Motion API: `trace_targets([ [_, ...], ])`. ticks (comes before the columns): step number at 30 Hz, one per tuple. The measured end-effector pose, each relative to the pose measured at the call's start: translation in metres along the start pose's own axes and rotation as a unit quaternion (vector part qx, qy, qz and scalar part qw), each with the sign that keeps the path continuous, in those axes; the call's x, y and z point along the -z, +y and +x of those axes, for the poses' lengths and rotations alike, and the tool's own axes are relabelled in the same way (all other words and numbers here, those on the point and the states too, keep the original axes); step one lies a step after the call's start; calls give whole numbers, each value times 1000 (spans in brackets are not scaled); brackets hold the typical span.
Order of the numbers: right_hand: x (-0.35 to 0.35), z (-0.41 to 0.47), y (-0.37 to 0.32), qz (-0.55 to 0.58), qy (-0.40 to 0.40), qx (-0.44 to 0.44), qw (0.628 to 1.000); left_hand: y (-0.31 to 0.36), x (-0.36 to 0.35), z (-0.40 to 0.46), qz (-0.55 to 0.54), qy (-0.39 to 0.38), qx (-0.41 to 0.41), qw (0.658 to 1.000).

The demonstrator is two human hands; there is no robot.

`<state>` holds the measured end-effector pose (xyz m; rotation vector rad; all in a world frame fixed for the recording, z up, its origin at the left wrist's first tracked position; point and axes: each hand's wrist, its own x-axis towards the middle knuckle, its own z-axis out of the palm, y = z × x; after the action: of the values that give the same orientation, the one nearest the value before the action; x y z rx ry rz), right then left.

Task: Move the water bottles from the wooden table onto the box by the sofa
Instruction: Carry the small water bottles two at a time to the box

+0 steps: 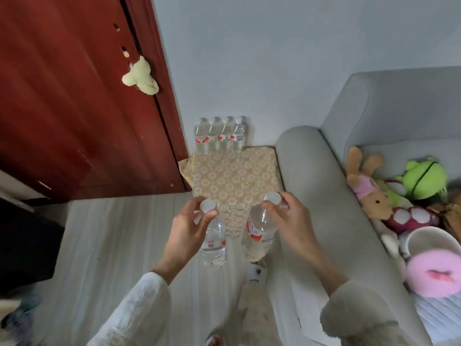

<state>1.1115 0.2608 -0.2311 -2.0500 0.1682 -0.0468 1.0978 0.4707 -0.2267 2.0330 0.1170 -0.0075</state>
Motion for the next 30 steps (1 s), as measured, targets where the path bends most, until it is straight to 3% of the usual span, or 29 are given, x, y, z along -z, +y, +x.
trace_targets([
  [9, 32, 182, 28, -100, -55, 26, 993, 28, -82, 160, 33, 11, 42, 999],
  [15, 39, 280, 43, -197, -127, 2, 972, 34, -124, 252, 128, -13, 29, 991],
  [20, 31, 354, 65, -273, -182, -4, 945, 27, -159, 337, 158, -73, 30, 984],
  [30, -5, 476, 116, -295, -165, -92, 937, -12, -216, 464, 201, -189, -9, 961],
])
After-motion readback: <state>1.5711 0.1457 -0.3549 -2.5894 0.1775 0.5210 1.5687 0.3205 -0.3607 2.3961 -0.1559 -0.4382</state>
